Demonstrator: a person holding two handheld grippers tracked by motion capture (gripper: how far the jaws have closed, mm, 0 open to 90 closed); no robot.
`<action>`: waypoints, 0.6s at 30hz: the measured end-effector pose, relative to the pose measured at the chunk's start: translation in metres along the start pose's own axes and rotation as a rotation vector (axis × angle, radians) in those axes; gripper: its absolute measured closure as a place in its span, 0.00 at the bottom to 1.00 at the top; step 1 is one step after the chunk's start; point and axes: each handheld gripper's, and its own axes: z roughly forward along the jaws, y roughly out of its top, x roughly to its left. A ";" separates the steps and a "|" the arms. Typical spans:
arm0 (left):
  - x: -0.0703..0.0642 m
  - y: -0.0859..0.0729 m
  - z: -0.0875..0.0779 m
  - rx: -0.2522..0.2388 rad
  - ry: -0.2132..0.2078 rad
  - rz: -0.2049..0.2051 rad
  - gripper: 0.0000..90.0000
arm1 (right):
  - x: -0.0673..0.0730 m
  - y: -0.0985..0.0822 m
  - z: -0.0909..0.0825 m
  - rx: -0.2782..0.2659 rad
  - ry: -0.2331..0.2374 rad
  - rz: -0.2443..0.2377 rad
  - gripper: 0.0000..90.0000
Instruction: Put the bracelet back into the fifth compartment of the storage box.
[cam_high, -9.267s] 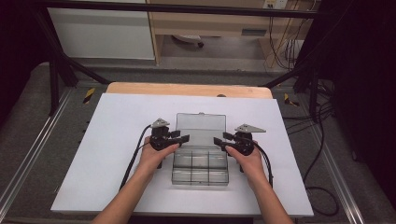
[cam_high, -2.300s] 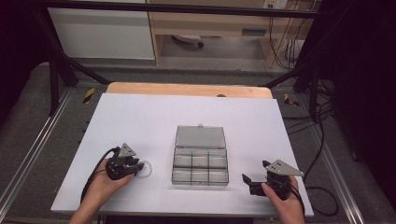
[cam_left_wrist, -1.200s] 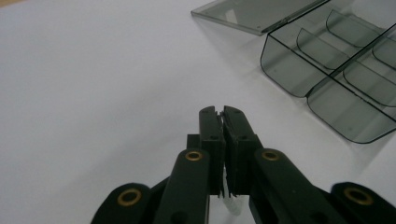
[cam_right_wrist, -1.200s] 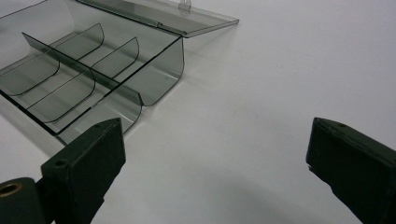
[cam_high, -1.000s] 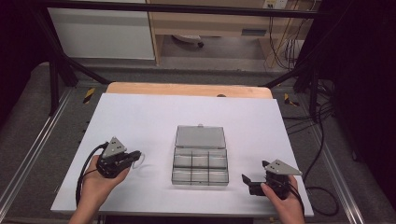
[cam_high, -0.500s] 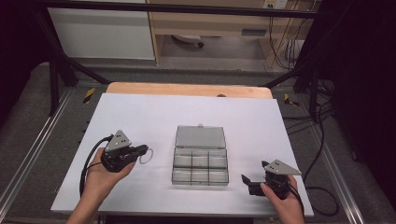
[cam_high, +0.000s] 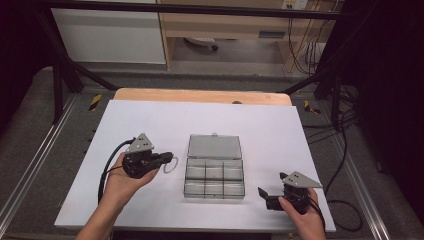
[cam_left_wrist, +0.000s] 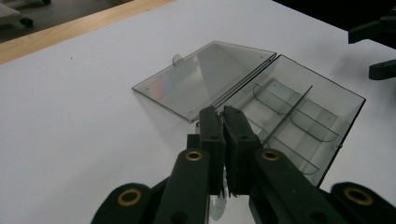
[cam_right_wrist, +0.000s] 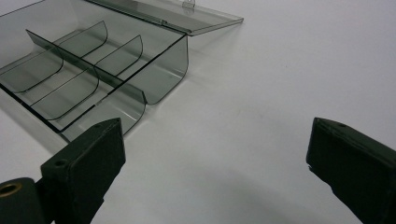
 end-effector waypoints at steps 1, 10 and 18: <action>-0.001 0.001 0.001 -0.002 -0.005 0.002 0.97 | 0.000 0.000 0.000 0.001 0.000 -0.003 0.06; -0.015 0.015 0.011 0.000 -0.035 0.034 0.97 | 0.000 0.000 0.000 0.004 0.000 -0.003 0.06; -0.027 0.025 0.022 0.012 -0.061 0.066 0.97 | 0.000 0.000 0.000 -0.002 -0.002 0.000 0.06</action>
